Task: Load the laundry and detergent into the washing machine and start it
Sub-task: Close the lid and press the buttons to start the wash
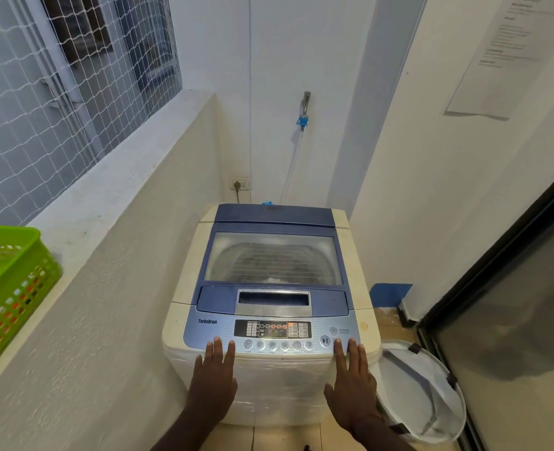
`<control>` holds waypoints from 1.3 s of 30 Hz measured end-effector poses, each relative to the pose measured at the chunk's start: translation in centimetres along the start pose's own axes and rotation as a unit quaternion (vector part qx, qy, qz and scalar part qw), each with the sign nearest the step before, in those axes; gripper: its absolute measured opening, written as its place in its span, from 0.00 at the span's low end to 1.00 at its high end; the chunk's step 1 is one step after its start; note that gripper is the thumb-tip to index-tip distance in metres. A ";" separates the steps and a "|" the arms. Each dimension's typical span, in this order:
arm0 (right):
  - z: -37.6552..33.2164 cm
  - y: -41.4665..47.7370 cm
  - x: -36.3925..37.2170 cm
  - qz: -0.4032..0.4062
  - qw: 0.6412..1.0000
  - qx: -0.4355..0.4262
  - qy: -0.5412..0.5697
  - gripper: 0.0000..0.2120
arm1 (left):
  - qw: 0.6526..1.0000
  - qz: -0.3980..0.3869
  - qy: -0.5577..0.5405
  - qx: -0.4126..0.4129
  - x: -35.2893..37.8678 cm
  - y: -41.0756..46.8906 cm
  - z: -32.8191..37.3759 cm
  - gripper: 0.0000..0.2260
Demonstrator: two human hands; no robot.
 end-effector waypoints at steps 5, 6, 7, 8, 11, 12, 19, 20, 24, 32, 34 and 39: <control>0.5 0.1 0.6 0.000 1.000 -0.001 -0.007 0.47 | 1.000 0.001 -0.003 0.002 0.0 0.0 0.0 0.39; 0.6 0.1 0.7 -0.004 1.000 -0.002 -0.012 0.47 | 1.000 0.001 -0.003 0.003 0.0 0.0 0.1 0.40; 0.6 0.1 0.7 -0.009 1.000 -0.003 -0.016 0.47 | 1.000 0.001 -0.002 0.005 -0.1 -0.1 0.1 0.40; 0.6 0.1 0.7 -0.012 1.000 -0.004 -0.016 0.47 | 1.000 0.002 0.000 0.005 -0.1 -0.1 0.2 0.40; 0.5 0.1 0.4 -0.007 1.000 -0.006 -0.012 0.46 | 1.000 0.001 0.000 0.004 -0.1 0.0 0.2 0.40; 0.5 0.0 0.3 -0.006 1.000 -0.007 -0.012 0.46 | 1.000 0.000 0.000 0.003 -0.1 0.0 0.2 0.40; 0.6 0.1 0.5 -0.001 1.000 -0.006 -0.012 0.46 | 1.000 0.003 -0.002 0.001 -0.1 0.0 0.3 0.40; 0.6 0.1 0.6 0.001 1.000 -0.004 -0.012 0.47 | 1.000 0.003 -0.002 0.000 -0.1 0.0 0.3 0.39; 0.7 0.2 1.0 0.003 1.000 0.005 -0.015 0.48 | 1.000 0.002 0.000 0.001 -0.1 -0.1 0.3 0.39; 0.6 0.1 0.7 0.004 1.000 -0.002 -0.009 0.46 | 1.000 0.009 0.000 0.002 -0.4 -0.1 0.5 0.39; 0.6 0.1 0.7 0.003 1.000 -0.006 -0.008 0.46 | 1.000 0.010 -0.001 0.001 -0.4 -0.1 0.5 0.39; 0.5 -0.1 0.4 0.011 1.000 -0.012 0.005 0.46 | 1.000 0.011 0.001 0.002 -0.4 -0.2 0.5 0.39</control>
Point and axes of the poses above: each hand's wrist, its own y-axis towards the middle knuckle, its own x-axis out of the palm, z = x × y, the point moved 1 cm from there along y, towards the middle knuckle, and after that the axes turned 4 degrees about z, right-handed, at the moved point
